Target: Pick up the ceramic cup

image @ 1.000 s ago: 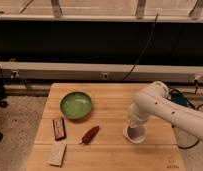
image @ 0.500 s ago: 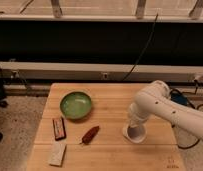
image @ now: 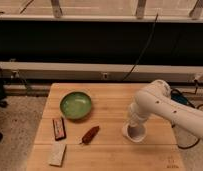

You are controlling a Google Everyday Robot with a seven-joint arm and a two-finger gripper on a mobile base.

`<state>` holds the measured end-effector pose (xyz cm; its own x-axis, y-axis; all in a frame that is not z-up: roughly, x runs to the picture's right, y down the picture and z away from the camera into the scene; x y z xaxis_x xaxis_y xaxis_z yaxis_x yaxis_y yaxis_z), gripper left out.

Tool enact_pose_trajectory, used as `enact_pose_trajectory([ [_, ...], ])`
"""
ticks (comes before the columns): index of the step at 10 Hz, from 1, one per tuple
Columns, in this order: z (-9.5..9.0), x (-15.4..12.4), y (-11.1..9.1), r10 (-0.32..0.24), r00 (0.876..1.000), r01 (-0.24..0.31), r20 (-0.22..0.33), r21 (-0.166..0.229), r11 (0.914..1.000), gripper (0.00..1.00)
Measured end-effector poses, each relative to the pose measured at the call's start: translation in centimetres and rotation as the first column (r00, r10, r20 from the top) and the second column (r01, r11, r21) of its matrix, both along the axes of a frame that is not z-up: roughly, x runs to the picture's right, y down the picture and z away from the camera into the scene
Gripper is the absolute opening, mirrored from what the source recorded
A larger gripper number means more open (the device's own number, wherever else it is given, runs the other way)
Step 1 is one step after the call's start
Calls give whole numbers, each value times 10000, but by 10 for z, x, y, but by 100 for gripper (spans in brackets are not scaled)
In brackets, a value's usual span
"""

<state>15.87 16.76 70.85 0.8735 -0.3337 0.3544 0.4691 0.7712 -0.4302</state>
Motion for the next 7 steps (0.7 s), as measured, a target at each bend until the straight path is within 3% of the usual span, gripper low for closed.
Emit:
enact_pose_trajectory([
  [7,-6,-2,-5,-109,9998,106,194,111,9999,5],
])
